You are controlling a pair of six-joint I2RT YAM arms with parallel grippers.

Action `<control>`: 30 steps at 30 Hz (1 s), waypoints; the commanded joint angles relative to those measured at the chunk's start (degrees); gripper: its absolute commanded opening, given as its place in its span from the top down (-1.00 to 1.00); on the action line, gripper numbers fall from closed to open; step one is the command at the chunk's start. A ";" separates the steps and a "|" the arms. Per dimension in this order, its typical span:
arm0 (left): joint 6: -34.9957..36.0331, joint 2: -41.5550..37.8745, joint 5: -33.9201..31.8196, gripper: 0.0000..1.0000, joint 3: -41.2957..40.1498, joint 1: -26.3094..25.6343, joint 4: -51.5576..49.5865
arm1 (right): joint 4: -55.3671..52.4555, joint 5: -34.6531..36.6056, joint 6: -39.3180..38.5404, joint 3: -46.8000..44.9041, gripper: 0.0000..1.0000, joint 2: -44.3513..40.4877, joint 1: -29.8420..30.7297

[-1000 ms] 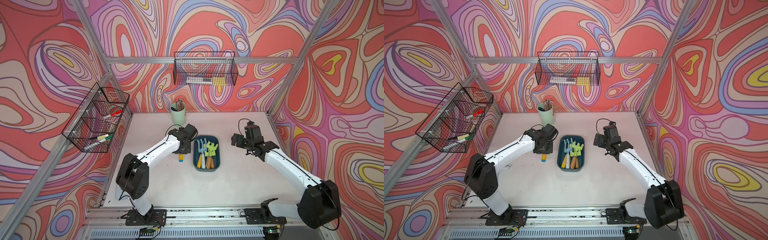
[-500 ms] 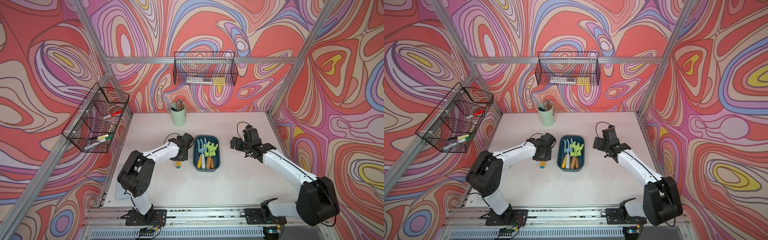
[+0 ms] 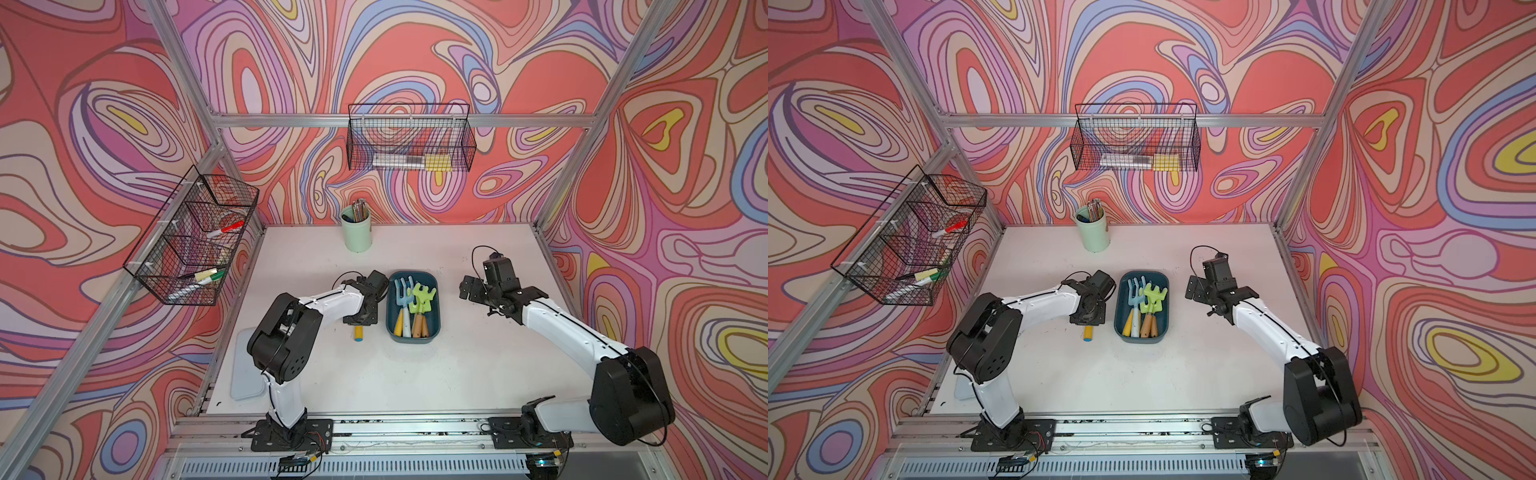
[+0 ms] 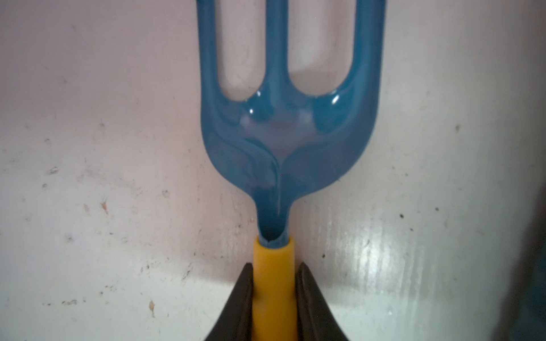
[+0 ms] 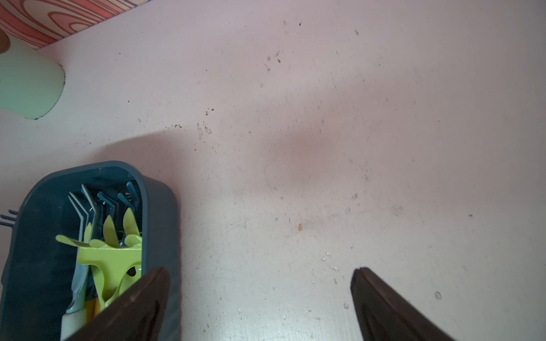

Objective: Take the hand rake out of the storage box
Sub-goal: Place the rake at the center of the board.

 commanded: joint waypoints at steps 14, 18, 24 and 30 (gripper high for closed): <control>-0.18 0.81 0.89 -0.11 1.12 0.03 -3.48 | -2.34 1.53 0.07 0.35 -0.96 -3.03 0.38; -0.01 -4.73 -0.39 -0.16 2.74 -0.33 -5.61 | -2.95 1.50 0.06 1.16 -0.96 -3.05 0.40; 2.36 -9.88 -3.23 -0.17 11.16 -5.41 -12.03 | -4.11 2.37 -0.56 2.92 -0.96 -3.13 0.36; -0.90 -9.20 0.50 -0.15 18.91 -11.61 -14.72 | -5.79 3.33 -1.17 3.51 -0.96 -3.56 0.36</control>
